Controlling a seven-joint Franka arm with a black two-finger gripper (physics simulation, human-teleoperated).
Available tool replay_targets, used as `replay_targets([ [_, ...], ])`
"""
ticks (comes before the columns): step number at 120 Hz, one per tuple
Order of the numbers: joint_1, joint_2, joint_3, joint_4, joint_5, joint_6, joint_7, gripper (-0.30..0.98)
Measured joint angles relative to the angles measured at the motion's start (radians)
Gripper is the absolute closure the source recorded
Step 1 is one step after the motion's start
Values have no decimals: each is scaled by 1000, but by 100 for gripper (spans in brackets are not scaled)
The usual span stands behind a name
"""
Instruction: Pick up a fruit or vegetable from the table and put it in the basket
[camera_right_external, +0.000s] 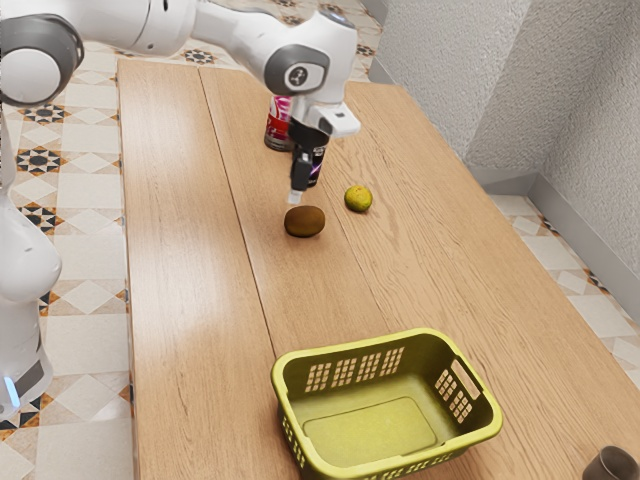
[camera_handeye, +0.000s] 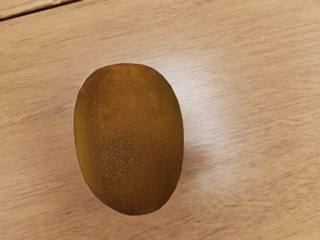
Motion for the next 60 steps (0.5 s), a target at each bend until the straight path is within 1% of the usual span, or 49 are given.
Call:
replay_targets([
  [60, 41, 83, -10, -6, -21, 40, 45, 0],
])
